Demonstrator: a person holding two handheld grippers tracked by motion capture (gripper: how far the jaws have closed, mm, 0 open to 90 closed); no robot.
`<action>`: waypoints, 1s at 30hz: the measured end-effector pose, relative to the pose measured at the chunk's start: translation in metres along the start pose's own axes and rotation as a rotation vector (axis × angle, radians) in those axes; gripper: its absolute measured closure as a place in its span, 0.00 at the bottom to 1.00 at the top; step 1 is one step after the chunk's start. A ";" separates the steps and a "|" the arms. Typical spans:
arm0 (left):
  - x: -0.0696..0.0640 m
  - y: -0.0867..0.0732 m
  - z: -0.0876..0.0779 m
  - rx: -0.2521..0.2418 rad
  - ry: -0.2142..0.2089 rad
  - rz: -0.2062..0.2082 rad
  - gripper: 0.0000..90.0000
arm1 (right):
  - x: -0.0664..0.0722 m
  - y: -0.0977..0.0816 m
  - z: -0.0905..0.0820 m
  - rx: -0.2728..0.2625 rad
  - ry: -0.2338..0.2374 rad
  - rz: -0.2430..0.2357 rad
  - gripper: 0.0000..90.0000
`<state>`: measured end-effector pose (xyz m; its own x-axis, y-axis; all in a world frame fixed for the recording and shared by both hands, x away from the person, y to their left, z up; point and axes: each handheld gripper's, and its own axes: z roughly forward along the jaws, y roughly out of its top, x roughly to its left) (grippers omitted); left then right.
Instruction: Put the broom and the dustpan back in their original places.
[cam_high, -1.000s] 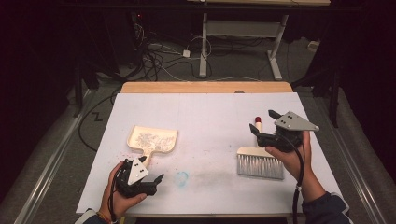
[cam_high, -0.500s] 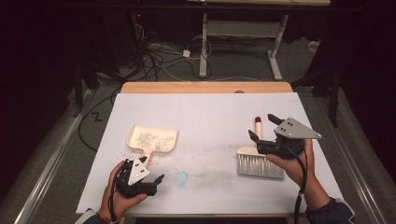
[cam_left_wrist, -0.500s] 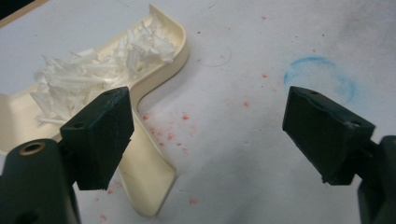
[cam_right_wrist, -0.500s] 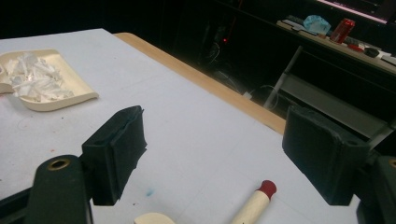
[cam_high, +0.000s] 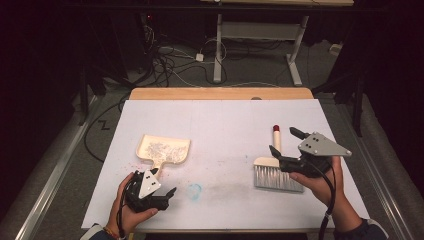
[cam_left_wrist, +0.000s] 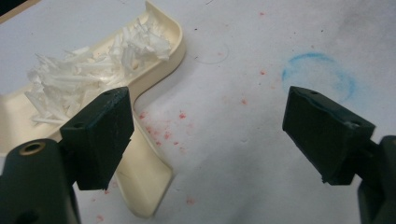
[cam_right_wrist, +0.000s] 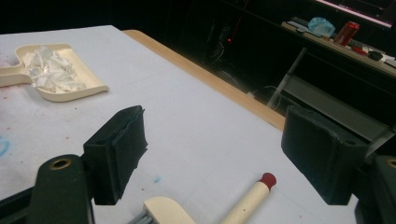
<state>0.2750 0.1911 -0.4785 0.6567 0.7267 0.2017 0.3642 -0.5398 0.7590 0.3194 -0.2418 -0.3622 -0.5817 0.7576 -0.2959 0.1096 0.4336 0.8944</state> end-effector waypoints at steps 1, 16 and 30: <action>0.000 0.000 0.000 -0.001 0.000 0.001 0.18 | 0.000 0.000 -0.002 0.000 -0.004 -0.005 0.25; 0.000 0.001 0.002 -0.003 -0.002 0.021 0.18 | 0.001 -0.015 -0.017 0.027 -0.021 -0.025 0.25; 0.001 0.000 0.001 -0.006 0.007 0.014 0.18 | -0.003 -0.031 -0.035 0.051 -0.031 -0.057 0.25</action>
<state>0.2761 0.1915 -0.4785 0.6569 0.7223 0.2164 0.3514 -0.5472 0.7597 0.2895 -0.2743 -0.3777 -0.5627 0.7456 -0.3571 0.1183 0.5002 0.8578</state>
